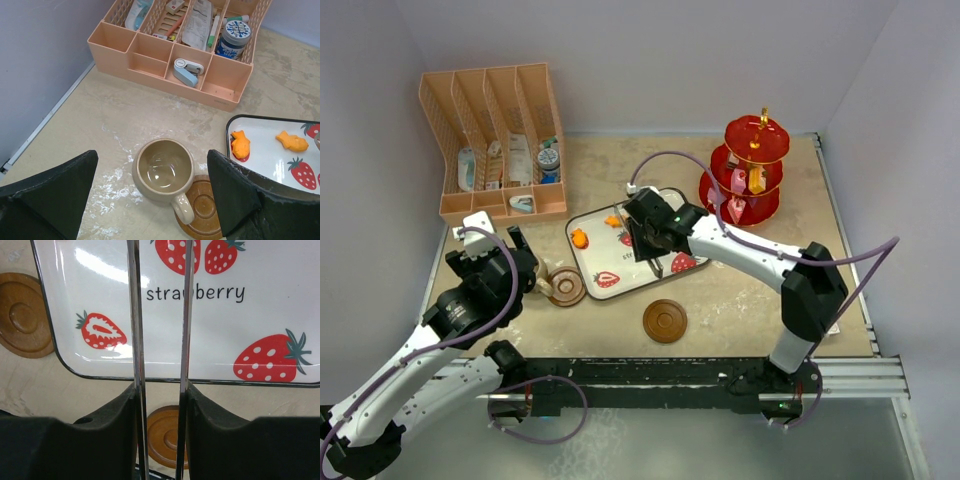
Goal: Serve the afternoon tea
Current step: Pick up the desert from the tray.
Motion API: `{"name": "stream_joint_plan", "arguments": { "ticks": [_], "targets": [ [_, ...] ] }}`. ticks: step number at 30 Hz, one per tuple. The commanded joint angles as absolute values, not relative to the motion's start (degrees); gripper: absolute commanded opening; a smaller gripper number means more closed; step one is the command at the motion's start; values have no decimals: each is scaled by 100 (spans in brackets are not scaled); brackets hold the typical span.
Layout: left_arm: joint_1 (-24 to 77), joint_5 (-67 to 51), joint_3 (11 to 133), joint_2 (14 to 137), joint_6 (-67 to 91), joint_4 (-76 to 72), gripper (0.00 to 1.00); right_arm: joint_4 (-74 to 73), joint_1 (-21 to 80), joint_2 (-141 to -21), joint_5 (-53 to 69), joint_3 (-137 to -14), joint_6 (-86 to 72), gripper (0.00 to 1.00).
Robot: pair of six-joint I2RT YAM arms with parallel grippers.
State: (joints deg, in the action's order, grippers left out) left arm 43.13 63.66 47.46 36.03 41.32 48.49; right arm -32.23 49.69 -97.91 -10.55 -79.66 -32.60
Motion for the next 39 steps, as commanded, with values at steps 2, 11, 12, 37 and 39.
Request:
{"name": "stream_joint_plan", "arguments": {
  "ticks": [2,11,12,37,39],
  "targets": [
    [4303,6391,4913,3587,4087,4724,88,-2875,4495,-9895,-657,-8011,-2760,38],
    [4299,6381,4908,3616,4085,4723,88,-2811,4215,-10556,-824,-8311,-2595,34],
    [4298,6381,4913,3626,4081,4720,88,-2846,4213,-10671,-852,-8335,-2585,34],
    [4298,6346,4899,3692,4043,4685,88,-2865,4630,-10151,-425,-7669,-2304,33],
    [4301,6348,4902,3681,4043,4685,88,-2888,4671,-10054,-433,-7649,-2327,33]
  ]
}}
